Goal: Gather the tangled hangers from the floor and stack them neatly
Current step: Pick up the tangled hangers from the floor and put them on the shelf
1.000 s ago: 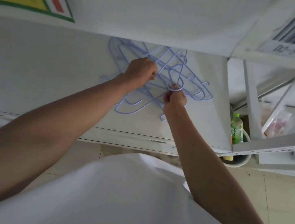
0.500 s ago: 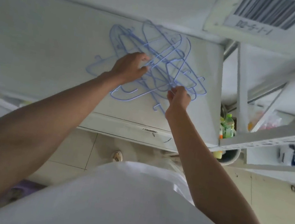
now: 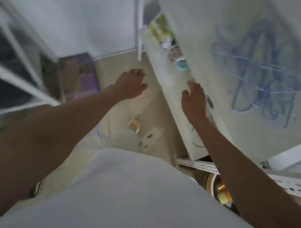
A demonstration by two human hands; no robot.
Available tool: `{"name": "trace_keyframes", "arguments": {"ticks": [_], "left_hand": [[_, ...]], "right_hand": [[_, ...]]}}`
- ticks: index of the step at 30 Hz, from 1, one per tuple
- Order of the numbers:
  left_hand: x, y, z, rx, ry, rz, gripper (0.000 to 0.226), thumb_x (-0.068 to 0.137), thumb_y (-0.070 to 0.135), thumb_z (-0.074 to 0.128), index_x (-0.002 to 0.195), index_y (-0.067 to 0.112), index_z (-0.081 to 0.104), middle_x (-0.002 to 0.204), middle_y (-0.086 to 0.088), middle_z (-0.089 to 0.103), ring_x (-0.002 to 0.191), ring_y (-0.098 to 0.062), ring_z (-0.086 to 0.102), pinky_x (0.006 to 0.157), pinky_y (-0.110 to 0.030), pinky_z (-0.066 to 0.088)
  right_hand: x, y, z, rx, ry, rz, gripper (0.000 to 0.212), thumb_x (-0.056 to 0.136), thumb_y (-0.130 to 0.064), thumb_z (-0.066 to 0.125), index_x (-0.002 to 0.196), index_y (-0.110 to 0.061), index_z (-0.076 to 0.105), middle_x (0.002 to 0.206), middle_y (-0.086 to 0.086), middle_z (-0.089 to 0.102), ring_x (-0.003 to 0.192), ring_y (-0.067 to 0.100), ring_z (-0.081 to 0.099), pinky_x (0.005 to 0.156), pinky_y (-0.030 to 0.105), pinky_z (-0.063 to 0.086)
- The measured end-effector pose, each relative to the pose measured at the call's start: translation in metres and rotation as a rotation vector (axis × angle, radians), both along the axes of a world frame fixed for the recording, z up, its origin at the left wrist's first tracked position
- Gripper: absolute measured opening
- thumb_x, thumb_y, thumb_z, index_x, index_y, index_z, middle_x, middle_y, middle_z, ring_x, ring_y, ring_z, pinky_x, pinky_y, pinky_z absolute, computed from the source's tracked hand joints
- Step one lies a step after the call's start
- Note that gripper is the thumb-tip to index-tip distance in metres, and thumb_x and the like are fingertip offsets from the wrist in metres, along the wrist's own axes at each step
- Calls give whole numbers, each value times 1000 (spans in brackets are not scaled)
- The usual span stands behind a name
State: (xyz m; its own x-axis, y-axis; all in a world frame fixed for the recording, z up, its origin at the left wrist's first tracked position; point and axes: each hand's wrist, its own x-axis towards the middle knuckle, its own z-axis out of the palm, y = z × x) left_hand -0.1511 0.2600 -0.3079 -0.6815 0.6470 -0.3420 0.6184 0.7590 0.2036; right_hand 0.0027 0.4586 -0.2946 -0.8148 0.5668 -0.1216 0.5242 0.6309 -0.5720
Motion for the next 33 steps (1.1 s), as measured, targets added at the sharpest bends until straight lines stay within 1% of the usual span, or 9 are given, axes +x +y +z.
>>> {"name": "trace_keyframes", "arguments": {"ticks": [4, 7, 12, 14, 19, 24, 27, 31, 33], "left_hand": [[67, -126, -28, -102, -81, 217, 53, 106, 42, 44, 146, 7, 47, 159, -14, 43, 139, -35, 47, 109, -49, 43], [116, -200, -43, -156, -129, 354, 50, 107, 41, 43, 143, 8, 50, 151, -15, 50, 133, -35, 52, 105, -47, 45], [192, -297, -77, -177, -296, 611, 53, 109, 42, 37, 152, 11, 45, 158, -12, 46, 142, -33, 45, 113, -46, 39], [219, -322, -87, -152, -361, 676, 54, 109, 43, 36, 153, 12, 44, 160, -10, 44, 145, -31, 41, 115, -47, 37], [263, -371, -106, -168, -448, 729, 59, 109, 46, 31, 157, 13, 37, 166, -8, 33, 151, -28, 31, 119, -48, 32], [287, -405, -115, -157, -425, 701, 56, 109, 45, 31, 154, 13, 40, 163, -9, 38, 148, -29, 36, 115, -49, 36], [288, -418, -118, -174, -426, 705, 56, 109, 44, 30, 155, 13, 40, 163, -9, 38, 148, -29, 36, 116, -49, 35], [260, -416, -121, -112, -440, 706, 55, 109, 44, 31, 153, 12, 42, 161, -10, 42, 145, -31, 39, 114, -50, 36], [239, -410, -129, -73, -432, 734, 54, 109, 43, 31, 151, 11, 44, 158, -10, 45, 143, -31, 42, 112, -50, 37]], "right_hand": [[6, -61, -29, 42, -210, 374, 45, 107, -19, 43, 148, -4, 49, 151, 17, 51, 139, 32, 46, 114, 40, 35], [15, -109, -47, 54, -328, 557, 47, 108, -20, 39, 151, -3, 46, 154, 17, 48, 141, 33, 44, 115, 41, 34], [45, -191, -74, 86, -568, 815, 56, 110, -35, 36, 158, -6, 34, 165, 14, 33, 153, 28, 27, 121, 43, 28], [57, -218, -82, 118, -645, 892, 59, 109, -41, 36, 157, -7, 34, 163, 13, 34, 153, 28, 27, 120, 44, 28], [69, -276, -103, 171, -750, 945, 57, 109, -44, 35, 152, -6, 40, 159, 14, 38, 150, 30, 29, 118, 48, 30], [74, -321, -104, 165, -738, 890, 56, 109, -41, 33, 154, -8, 40, 162, 13, 37, 151, 31, 28, 119, 53, 31], [73, -338, -102, 167, -719, 899, 56, 109, -39, 32, 155, -8, 38, 163, 12, 35, 151, 30, 28, 118, 50, 30], [52, -347, -109, 144, -720, 883, 49, 107, -36, 35, 143, -6, 49, 151, 15, 47, 142, 32, 37, 111, 48, 35], [33, -348, -120, 133, -748, 893, 46, 106, -35, 36, 140, -7, 50, 150, 16, 47, 142, 32, 37, 110, 48, 36]]}}
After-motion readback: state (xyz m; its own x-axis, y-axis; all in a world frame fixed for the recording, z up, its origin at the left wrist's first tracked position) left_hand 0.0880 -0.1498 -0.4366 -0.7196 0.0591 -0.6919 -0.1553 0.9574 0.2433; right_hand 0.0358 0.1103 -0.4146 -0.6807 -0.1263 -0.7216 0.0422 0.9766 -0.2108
